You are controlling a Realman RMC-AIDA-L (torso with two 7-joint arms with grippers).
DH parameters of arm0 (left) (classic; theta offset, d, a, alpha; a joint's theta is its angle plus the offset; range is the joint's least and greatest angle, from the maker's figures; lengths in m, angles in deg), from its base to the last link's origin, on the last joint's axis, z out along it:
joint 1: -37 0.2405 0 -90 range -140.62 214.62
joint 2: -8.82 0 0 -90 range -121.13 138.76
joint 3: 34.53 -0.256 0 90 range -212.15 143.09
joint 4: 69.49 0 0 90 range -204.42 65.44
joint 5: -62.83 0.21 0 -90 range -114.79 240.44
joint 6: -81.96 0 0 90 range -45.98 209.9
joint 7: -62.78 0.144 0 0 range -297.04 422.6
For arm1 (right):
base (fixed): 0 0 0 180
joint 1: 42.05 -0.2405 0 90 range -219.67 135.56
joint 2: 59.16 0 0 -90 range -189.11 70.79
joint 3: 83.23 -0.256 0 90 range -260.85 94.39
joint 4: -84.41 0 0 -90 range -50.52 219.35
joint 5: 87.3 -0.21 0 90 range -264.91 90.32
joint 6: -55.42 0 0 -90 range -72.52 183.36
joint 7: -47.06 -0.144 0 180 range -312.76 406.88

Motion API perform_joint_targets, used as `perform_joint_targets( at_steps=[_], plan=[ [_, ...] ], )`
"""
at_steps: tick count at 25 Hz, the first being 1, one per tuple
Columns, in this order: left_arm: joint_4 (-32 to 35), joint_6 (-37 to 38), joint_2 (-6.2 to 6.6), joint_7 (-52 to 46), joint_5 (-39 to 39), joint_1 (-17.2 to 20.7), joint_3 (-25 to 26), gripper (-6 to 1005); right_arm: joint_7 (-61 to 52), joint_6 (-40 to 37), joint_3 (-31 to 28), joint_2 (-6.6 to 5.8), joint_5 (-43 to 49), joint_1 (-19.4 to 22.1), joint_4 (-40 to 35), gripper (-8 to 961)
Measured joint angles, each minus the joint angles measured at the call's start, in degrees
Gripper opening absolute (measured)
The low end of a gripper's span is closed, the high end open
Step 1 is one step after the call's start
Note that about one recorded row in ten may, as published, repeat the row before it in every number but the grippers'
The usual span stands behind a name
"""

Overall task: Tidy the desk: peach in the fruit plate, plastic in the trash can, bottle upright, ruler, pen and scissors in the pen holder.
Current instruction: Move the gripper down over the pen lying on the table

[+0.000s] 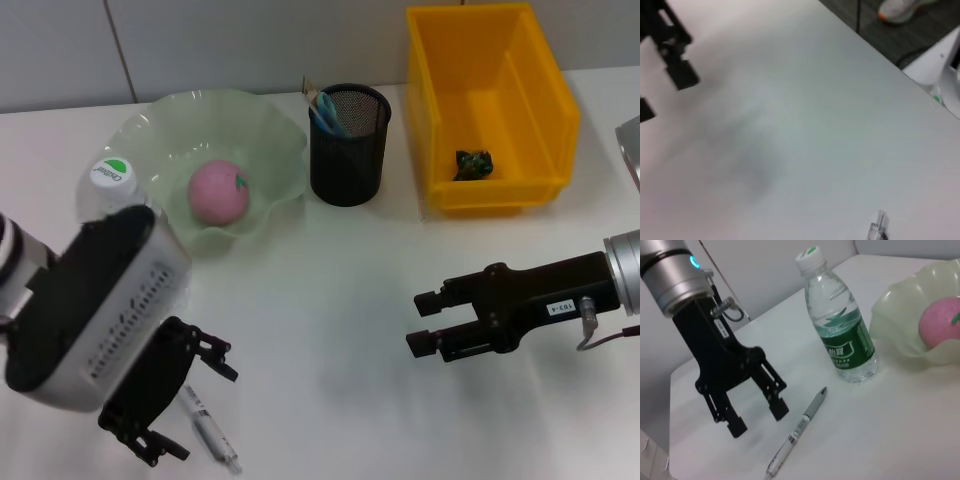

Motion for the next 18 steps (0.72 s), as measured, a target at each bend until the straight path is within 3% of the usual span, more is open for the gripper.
perform_joint_targets(
  at_steps=[7,18],
  plan=[
    [-0.6,-4.0,0.0,1.6,2.6,-1.2,-7.4,822,-0.9,0.0,-0.1,0.0,-0.2,0.1,0.0,686],
    [-2.2,-7.0,0.0,2.0,7.0,-3.9,-12.8,820,-1.6,0.0,-0.2,-0.07,-1.6,0.3,-0.3,686]
  ],
)
